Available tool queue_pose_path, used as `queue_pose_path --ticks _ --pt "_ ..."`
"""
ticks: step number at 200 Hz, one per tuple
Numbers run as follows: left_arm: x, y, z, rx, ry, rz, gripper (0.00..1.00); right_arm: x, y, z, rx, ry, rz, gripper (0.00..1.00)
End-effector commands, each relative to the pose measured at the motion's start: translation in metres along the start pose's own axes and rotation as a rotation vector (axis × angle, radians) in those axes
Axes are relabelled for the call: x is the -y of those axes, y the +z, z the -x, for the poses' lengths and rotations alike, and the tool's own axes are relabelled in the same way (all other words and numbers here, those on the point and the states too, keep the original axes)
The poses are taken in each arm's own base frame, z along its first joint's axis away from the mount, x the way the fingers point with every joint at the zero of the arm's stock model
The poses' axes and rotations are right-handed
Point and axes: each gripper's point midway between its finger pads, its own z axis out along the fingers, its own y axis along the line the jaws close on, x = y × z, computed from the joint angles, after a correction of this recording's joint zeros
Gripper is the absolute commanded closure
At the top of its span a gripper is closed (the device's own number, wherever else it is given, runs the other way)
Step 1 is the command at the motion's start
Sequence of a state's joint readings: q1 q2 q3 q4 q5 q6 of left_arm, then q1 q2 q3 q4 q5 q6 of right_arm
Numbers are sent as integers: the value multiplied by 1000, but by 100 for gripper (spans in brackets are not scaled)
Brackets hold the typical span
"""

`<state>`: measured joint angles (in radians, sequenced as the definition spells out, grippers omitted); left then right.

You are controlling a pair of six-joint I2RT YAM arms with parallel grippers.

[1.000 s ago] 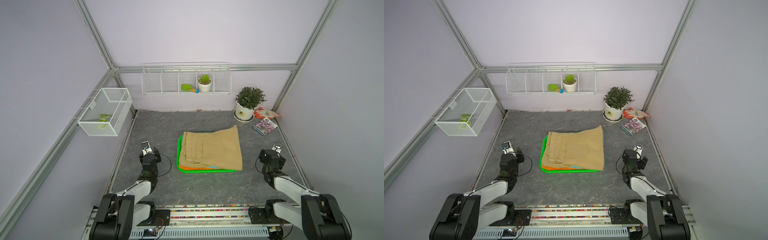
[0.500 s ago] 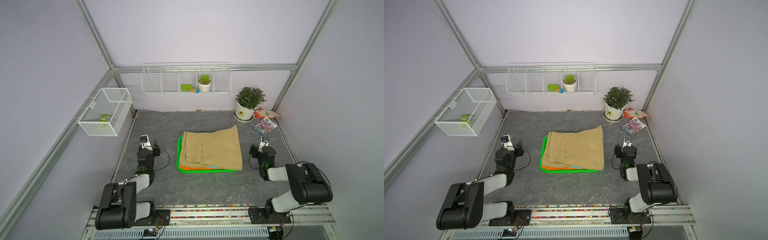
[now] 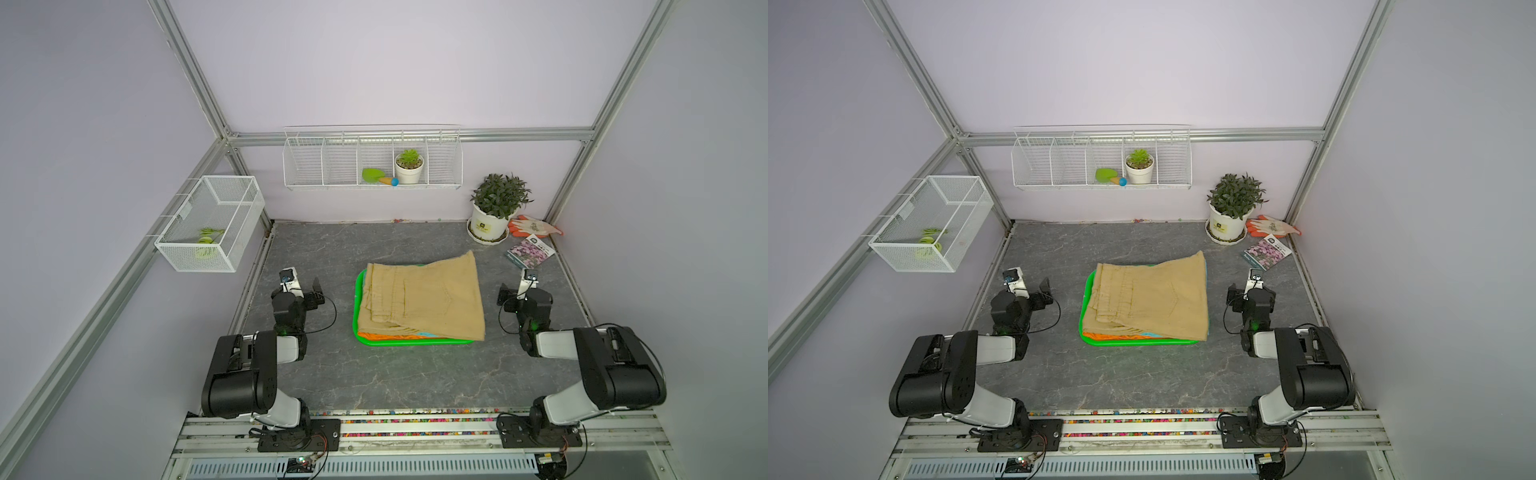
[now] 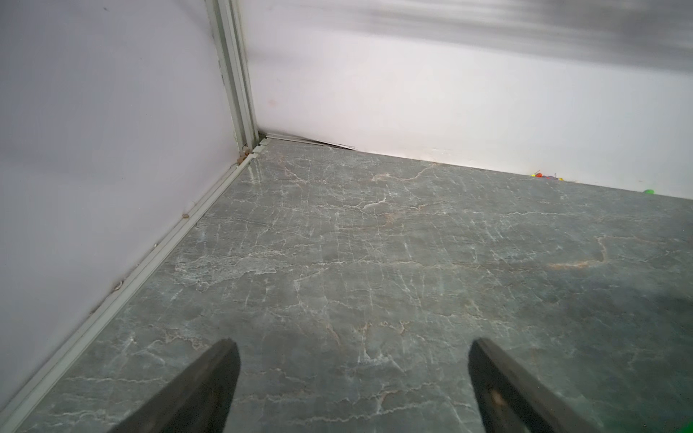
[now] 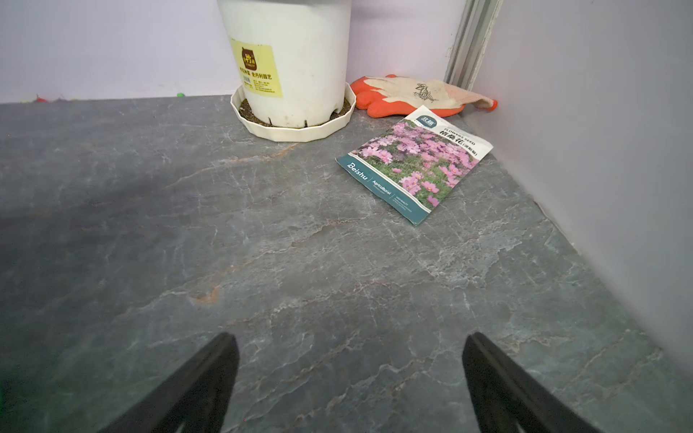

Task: Put the folded long pants in the basket
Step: Reset both arms

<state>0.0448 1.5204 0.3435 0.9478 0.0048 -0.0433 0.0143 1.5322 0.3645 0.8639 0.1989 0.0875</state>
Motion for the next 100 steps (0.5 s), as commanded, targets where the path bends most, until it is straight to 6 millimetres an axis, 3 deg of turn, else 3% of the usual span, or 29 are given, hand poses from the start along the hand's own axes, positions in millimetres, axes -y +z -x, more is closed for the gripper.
queue_pose_path --ticks 1,100 --pt "2 2 0 -21 -2 -11 0 -3 -1 8 17 -2 7 1" --pt "3 2 2 -13 1 -9 0 -3 -1 7 10 -9 7 1"
